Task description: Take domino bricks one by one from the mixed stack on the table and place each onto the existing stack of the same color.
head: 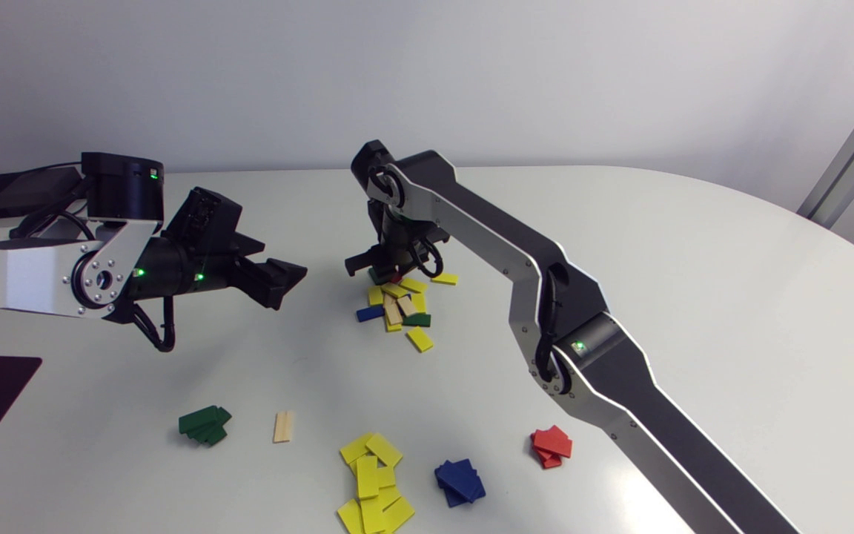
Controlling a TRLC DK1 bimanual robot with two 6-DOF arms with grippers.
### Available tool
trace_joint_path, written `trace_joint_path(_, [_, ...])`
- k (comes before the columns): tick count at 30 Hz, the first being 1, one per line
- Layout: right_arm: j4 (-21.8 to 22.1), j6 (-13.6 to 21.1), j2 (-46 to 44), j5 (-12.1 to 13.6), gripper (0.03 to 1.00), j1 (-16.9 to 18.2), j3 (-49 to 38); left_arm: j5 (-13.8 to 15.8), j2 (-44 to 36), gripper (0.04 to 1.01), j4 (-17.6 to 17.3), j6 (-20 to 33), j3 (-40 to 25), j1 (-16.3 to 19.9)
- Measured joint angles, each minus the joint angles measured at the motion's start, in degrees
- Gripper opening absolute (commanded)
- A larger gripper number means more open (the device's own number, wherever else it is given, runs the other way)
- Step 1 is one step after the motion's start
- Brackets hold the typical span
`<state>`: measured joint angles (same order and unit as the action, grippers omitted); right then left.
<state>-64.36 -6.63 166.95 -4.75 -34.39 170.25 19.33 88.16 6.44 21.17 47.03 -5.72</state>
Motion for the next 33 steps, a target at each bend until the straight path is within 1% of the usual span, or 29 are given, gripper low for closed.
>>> trace_joint_path(5, [-0.61, 0.0, -6.54, 0.37, 0.187, -0.17, -5.73, 0.0, -1.03, 1.002, -0.66, -0.02, -0.02, 0.0])
trace_joint_path(8, [-1.38, -0.02, -11.76, 1.51, 0.189, 0.61, -10.36, 0.0, -1.77, 1.002, -1.07, -0.02, -0.07, -0.04])
trace_joint_path(12, [-1.6, -0.02, -19.28, 2.01, 0.189, 1.25, -18.99, 0.0, -2.69, 1.002, -1.46, -0.02, -0.9, -0.61])
trace_joint_path(14, [-0.72, -0.02, -23.43, 2.49, 0.189, 1.16, -24.9, 0.0, -3.37, 1.002, -1.7, -0.02, -1.44, -0.87])
trace_joint_path(18, [3.74, -0.02, -32.81, 2.86, 0.189, 0.44, -39.32, 0.0, -5.01, 1.002, -2.1, -0.02, -2.36, -1.11])
trace_joint_path(21, [8.07, 0.0, -40.39, 2.86, 0.189, -0.11, -50.86, 0.0, -5.77, 1.002, -2.14, -0.02, -2.64, -1.16])
trace_joint_path(27, [15.65, 0.22, -53.46, 3.26, 0.189, 0.07, -72.08, 0.0, -7.23, 1.002, -2.14, -0.02, -3.63, -2.12])
trace_joint_path(30, [18.23, 0.79, -58.64, 4.37, 0.187, 0.59, -80.76, 0.0, -7.58, 1.002, -2.14, -0.02, -4.04, -2.29])
trace_joint_path(33, [20.39, 2.03, -63.21, 4.79, 0.187, 1.16, -87.8, -0.02, -7.61, 1.002, -2.14, -0.02, -4.57, -2.29])
